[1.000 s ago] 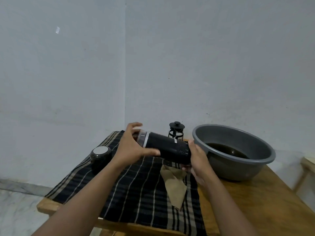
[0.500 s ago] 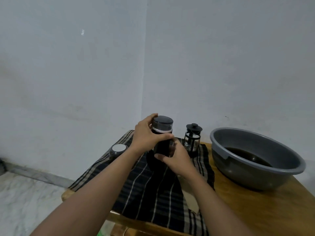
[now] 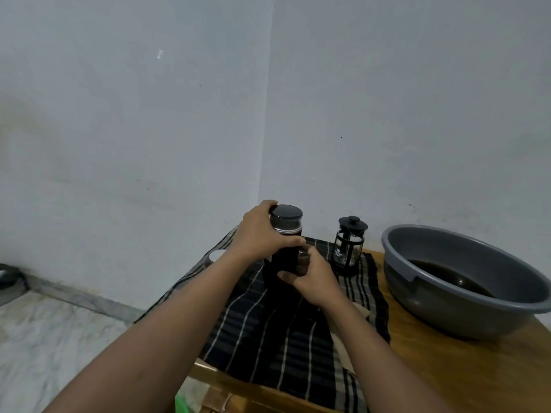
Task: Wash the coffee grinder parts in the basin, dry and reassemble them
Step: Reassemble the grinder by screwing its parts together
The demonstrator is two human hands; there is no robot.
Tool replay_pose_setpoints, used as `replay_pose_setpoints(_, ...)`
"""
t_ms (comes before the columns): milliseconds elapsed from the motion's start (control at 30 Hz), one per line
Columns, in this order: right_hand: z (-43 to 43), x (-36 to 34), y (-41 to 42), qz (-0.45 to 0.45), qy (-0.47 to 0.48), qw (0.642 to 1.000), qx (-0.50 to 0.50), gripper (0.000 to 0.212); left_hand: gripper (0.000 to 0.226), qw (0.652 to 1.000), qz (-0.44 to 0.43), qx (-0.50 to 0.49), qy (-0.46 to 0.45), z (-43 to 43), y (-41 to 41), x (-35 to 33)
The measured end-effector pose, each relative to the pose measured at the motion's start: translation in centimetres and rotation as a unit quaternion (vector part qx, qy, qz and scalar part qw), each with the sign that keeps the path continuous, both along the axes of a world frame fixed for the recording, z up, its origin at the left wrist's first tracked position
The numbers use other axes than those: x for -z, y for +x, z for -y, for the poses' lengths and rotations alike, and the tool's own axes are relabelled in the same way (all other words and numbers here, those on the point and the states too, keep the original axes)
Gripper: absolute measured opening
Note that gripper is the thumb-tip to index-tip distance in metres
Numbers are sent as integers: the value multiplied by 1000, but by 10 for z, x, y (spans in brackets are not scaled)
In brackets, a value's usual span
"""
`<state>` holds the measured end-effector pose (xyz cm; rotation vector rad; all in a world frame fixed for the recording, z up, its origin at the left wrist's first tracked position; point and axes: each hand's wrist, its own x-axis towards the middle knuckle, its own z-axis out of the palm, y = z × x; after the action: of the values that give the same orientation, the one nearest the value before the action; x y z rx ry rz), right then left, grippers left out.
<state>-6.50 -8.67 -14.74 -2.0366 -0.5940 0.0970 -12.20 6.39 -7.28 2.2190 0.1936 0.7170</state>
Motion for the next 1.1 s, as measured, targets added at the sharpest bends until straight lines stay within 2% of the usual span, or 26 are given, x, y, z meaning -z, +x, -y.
replay_pose_setpoints(67,0,-3,-2,12,-10,1000,1,87,106,1000,-10,-10,14,-1,-1,-2)
replay_pose_setpoints(167,15,-17,-7,28,-46,999,3,85,114,999,-30,-5,12,-2,-6,-5)
replay_pose_setpoints(233,37,-30,-13,60,-155,986,30,66,112,998,-19,-48,32,-11,-13,-5)
replay_pose_setpoints(300,63,-38,-18,81,-337,936,60,48,98,985,-19,-146,93,-29,-22,3)
replay_pose_setpoints(367,80,-37,-25,36,-453,889,51,62,91,963,-101,-216,128,-49,-34,16)
replay_pose_setpoints(400,85,-32,-26,11,-467,883,38,74,96,951,-169,-220,135,-55,-40,24)
replay_pose_setpoints(433,88,-25,-27,-4,-461,887,31,82,103,941,-231,-208,134,-58,-47,32)
replay_pose_setpoints(467,89,-18,-29,-11,-445,895,28,81,107,936,-272,-189,118,-59,-52,41)
replay_pose_setpoints(500,90,-14,-33,-5,-419,907,28,71,105,941,-276,-174,95,-58,-59,48)
replay_pose_setpoints(600,101,-3,-38,51,-329,941,69,40,98,968,-189,-162,19,-60,-73,67)
replay_pose_setpoints(700,112,-10,-47,87,-177,974,108,42,99,977,-73,-172,-106,-56,-89,67)
replay_pose_setpoints(767,111,-20,-56,90,-54,989,104,33,73,952,7,-136,-275,-43,-93,64)
replay_pose_setpoints(833,103,-33,-71,105,40,989,91,19,40,901,17,-73,-428,-19,-92,55)
replay_pose_setpoints(900,91,-42,-86,141,54,986,71,18,29,882,-20,-20,-471,6,-88,50)
replay_pose_setpoints(1000,78,-40,-101,200,42,978,33,17,42,870,-69,44,-486,43,-84,45)
replay_pose_setpoints(1100,78,-37,-109,223,57,973,-25,30,46,862,-52,71,-500,65,-85,35)
